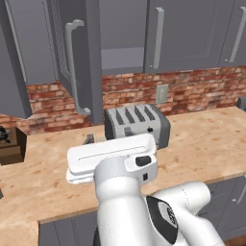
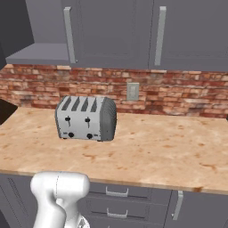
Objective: Close all open cabinet doors.
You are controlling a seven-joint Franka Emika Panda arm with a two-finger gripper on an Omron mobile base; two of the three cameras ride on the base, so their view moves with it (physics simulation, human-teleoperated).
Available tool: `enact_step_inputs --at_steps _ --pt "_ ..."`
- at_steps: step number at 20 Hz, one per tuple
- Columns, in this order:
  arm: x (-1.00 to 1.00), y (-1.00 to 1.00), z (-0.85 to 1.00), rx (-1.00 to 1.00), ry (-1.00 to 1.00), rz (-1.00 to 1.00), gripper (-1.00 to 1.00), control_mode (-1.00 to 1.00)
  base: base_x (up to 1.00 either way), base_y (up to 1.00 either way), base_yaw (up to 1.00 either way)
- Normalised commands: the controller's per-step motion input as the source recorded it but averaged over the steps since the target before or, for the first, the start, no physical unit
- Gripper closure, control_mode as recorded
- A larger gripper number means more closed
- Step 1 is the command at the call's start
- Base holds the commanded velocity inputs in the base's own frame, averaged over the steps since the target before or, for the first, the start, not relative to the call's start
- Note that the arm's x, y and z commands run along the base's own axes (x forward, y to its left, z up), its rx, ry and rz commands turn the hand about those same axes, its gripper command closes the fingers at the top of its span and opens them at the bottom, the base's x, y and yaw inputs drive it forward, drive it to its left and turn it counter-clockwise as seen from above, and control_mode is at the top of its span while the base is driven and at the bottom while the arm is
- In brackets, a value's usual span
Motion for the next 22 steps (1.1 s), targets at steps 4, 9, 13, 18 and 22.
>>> enact_step_inputs --at_steps 4,9,13,18,22 --pt "0.42 0.16 -0.16 0.00 -0.08 0.00 -1.00 -1.00 0.00 0.00 0.00" --pt "0.42 0.25 -0.06 0.00 -0.05 0.00 -1.00 -1.00 0.00 0.00 0.00" --pt "0.19 0.31 -0.10 0.00 -0.03 0.00 -1.00 -1.00 0.00 0.00 0.00" --pt "0.00 0.30 0.00 0.00 0.00 0.00 -1.00 -1.00 0.00 0.00 0.00" --pt "0.00 0.05 0.00 0.00 0.00 -0.04 -1.00 -1.00 0.00 0.00 0.00"
